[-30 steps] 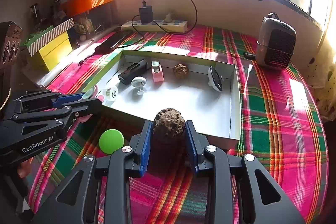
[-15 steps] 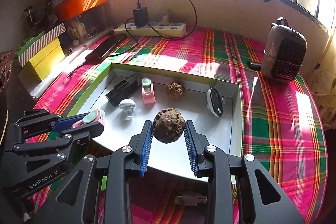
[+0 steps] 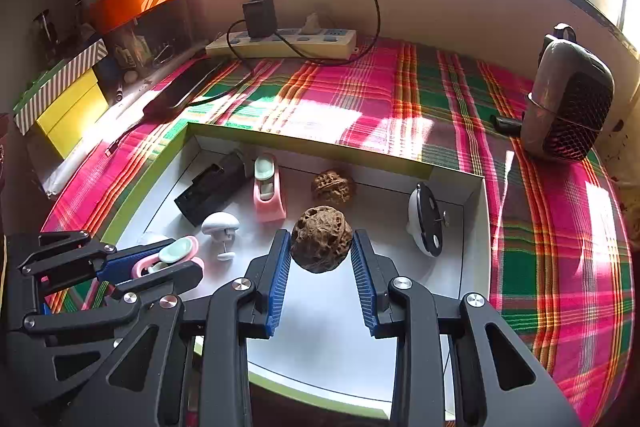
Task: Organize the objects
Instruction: 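Lift and carry the pink holder and walnut over the box with both tools, then open the left tool to drop the pink holder while the right tool releases the walnut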
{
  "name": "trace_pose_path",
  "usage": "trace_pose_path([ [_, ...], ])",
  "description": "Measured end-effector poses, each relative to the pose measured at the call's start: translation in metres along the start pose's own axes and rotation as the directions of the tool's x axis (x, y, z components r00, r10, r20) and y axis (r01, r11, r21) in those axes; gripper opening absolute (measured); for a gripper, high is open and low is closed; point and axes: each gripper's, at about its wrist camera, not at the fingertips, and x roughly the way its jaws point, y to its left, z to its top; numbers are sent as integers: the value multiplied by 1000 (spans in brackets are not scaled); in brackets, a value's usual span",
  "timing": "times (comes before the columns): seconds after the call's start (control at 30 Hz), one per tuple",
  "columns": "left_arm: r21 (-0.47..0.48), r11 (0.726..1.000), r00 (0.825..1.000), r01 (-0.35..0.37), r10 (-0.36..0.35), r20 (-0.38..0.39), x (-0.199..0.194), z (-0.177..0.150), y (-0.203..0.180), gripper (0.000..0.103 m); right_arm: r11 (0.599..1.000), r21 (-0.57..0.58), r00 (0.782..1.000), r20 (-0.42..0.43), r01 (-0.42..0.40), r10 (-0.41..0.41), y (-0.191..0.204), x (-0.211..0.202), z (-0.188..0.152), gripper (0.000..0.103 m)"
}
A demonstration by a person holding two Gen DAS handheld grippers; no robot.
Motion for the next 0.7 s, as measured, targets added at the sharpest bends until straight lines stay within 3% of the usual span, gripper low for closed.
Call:
trace_pose_path([
  [0.7,40,999,1000,1,-1,-3,7,2,-8,16,999,-35,998,-57,-4,2,4,26,11,33],
])
